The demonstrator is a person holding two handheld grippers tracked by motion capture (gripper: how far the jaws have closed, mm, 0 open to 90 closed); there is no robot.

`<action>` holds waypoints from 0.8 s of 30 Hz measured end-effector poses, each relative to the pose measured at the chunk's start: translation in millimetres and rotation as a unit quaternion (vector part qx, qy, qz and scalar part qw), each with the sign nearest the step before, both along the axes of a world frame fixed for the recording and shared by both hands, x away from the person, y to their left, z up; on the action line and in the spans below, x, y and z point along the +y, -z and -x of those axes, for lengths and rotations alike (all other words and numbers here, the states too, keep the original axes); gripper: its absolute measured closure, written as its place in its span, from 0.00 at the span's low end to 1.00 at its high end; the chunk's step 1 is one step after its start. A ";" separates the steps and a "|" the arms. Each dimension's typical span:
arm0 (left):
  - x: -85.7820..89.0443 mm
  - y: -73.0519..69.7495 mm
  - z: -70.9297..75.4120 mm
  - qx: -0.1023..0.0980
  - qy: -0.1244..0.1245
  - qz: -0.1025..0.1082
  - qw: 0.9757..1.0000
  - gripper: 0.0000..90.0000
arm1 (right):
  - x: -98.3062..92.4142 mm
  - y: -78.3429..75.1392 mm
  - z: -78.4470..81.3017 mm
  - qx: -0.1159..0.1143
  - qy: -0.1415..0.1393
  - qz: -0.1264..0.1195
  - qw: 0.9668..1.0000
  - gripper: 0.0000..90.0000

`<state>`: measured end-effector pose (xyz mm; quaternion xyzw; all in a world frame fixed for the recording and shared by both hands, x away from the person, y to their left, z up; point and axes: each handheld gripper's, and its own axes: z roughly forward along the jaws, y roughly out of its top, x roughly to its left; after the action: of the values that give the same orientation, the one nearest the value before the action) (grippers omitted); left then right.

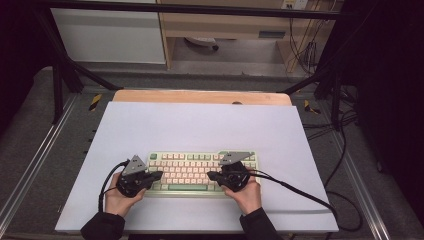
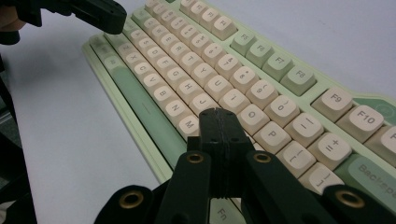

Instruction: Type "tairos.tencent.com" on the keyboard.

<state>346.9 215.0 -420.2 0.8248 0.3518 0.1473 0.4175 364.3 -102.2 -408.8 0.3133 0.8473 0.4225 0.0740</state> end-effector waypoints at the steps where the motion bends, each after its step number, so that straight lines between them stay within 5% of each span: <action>1: -2.0 -0.1 0.2 0.000 0.001 0.000 1.000 1.00 | -0.8 0.3 0.1 0.000 0.000 0.001 1.000 1.00; 24: -40.0 8.9 -0.5 0.010 0.032 -0.022 0.999 0.99 | -21.5 8.5 5.4 0.006 0.015 -0.005 1.000 1.00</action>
<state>347.4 175.0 -429.1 0.8463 0.3260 0.1329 0.3999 358.9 -123.7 -417.3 0.3290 0.8410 0.4233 0.0733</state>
